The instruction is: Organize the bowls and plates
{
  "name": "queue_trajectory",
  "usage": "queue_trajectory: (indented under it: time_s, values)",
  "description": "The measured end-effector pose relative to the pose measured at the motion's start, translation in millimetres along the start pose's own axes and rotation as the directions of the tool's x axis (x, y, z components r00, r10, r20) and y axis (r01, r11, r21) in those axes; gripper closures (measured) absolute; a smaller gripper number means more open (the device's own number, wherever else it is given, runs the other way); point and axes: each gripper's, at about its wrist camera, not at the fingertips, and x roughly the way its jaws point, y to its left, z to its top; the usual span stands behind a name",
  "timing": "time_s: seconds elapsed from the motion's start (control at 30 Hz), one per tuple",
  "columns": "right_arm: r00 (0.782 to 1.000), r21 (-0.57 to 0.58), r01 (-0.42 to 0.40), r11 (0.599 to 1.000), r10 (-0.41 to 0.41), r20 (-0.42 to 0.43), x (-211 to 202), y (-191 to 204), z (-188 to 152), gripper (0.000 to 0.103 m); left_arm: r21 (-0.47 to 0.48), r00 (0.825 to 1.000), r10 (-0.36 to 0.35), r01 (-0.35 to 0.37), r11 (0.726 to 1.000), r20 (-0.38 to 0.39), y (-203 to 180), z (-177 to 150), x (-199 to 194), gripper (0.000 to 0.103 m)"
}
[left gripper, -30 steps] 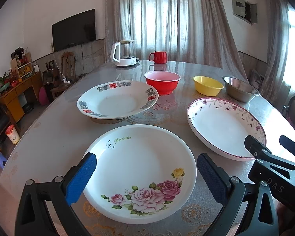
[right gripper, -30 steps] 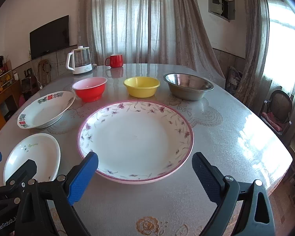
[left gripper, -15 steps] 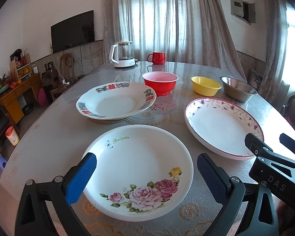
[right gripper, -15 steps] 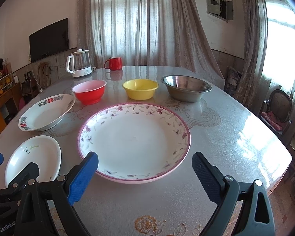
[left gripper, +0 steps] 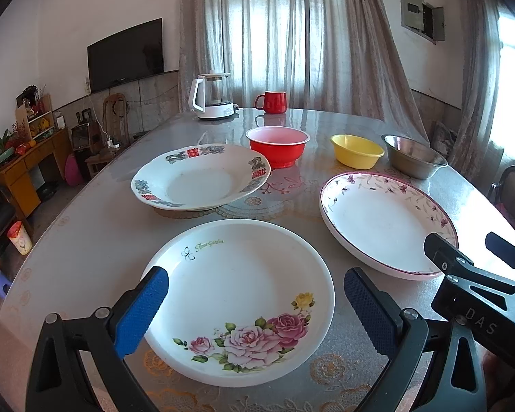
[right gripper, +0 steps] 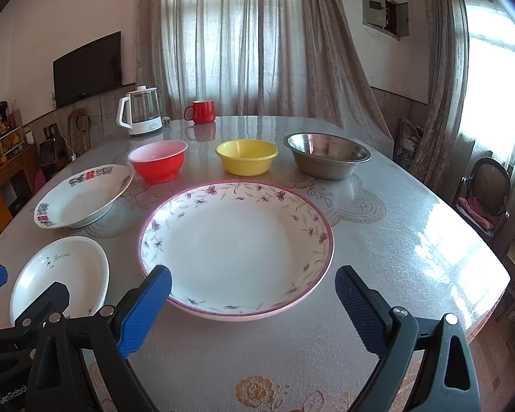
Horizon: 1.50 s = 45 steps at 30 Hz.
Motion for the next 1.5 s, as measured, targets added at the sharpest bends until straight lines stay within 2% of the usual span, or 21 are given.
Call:
queue_trajectory:
  time_s: [1.07, 1.13, 1.23, 1.33, 1.43, 1.5]
  values:
    - [0.998, 0.036, -0.053, 0.998, 0.054, -0.037, 16, -10, 1, 0.005, 0.033, 0.999, -0.025, 0.026, 0.999, -0.026, -9, 5, 13, 0.000]
    - [0.997, 0.038, -0.065, 0.997, 0.067, -0.038, 17, -13, 3, 0.005, 0.036, 0.998, -0.050, 0.051, 0.998, -0.029, -9, 8, 13, 0.000]
    - [0.993, 0.056, -0.109, 0.992, 0.112, -0.042, 19, -22, 8, 0.005, 0.035, 0.991, -0.127, 0.129, 0.991, -0.044, -10, 15, 15, 0.000]
    - [0.974, 0.094, -0.211, 0.973, 0.218, -0.065, 23, -36, 15, 0.007, 0.000, 0.966, -0.239, 0.240, 0.971, -0.098, -11, 24, 22, 0.000]
    - [0.955, 0.159, -0.270, 0.950, 0.285, -0.082, 28, -53, 21, 0.007, -0.007, 0.950, -0.292, 0.293, 0.956, -0.111, -13, 32, 27, 0.000]
    - [0.952, 0.189, -0.274, 0.943, 0.294, -0.087, 31, -64, 22, 0.007, 0.015, 0.950, -0.293, 0.296, 0.955, -0.108, -18, 38, 29, 0.000]
